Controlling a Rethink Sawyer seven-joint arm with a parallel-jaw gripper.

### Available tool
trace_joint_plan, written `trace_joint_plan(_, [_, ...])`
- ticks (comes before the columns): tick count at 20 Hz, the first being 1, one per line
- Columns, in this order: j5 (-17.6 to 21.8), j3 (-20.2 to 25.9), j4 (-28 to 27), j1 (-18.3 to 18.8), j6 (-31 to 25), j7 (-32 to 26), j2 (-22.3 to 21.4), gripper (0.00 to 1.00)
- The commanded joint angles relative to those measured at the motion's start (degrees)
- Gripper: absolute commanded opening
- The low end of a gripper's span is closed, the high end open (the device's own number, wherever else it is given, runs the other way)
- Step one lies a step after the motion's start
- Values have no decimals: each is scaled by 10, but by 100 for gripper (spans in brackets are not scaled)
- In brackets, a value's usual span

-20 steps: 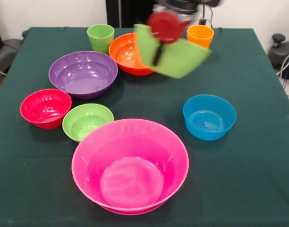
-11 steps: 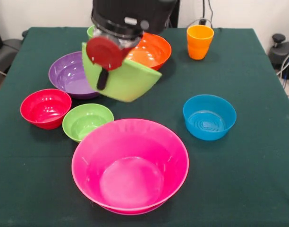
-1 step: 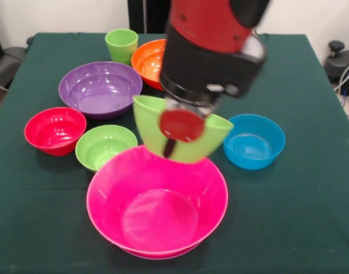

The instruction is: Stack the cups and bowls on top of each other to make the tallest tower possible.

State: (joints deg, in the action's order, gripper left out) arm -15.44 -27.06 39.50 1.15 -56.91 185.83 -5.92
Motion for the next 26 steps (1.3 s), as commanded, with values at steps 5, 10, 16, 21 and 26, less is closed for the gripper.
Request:
trace_joint_plan(5, [15,78,-81,-5,-119,-168,0,0])
trace_joint_plan(10, [21,83,-36,7,-127,-188,-43,0])
trace_joint_plan(16, [29,86,-24,16,-123,-186,-52,0])
trace_joint_plan(21, [32,87,-31,18,-134,-179,-52,0])
trace_joint_plan(26, [37,84,-81,23,-137,-177,-18,0])
